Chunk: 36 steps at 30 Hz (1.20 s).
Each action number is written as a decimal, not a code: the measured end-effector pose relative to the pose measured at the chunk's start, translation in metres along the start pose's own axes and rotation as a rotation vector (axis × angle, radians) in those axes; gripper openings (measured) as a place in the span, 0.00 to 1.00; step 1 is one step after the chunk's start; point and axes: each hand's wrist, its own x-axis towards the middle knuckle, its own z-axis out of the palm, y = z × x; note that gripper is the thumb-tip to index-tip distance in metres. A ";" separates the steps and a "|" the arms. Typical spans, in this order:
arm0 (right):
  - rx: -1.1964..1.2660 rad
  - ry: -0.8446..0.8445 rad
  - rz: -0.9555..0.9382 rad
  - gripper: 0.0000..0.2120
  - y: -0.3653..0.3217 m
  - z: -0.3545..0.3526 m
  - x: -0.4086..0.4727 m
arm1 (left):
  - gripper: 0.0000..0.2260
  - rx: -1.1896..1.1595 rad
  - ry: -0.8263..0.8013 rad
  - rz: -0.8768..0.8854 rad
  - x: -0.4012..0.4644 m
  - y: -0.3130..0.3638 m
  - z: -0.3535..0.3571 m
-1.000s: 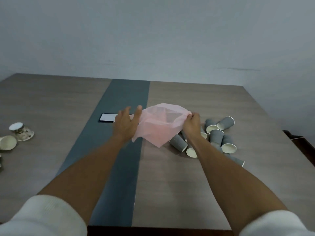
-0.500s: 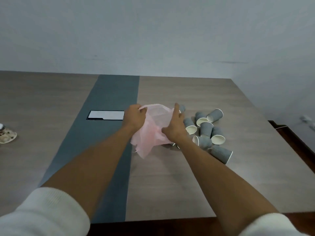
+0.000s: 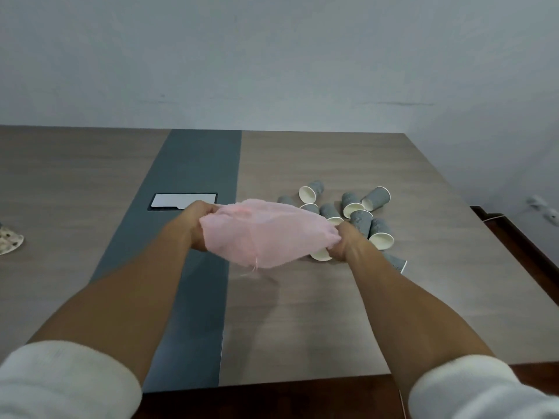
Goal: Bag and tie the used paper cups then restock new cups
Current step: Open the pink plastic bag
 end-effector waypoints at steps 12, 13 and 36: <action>0.392 -0.453 -0.054 0.18 -0.009 -0.038 0.000 | 0.12 -0.343 -0.371 0.211 0.017 -0.003 -0.013; 0.477 -0.467 -0.097 0.18 -0.012 -0.033 -0.002 | 0.11 -0.327 -0.402 0.245 0.016 -0.003 -0.008; -0.842 0.280 -1.033 0.29 0.006 0.021 -0.003 | 0.13 0.314 0.189 0.486 0.042 0.001 0.041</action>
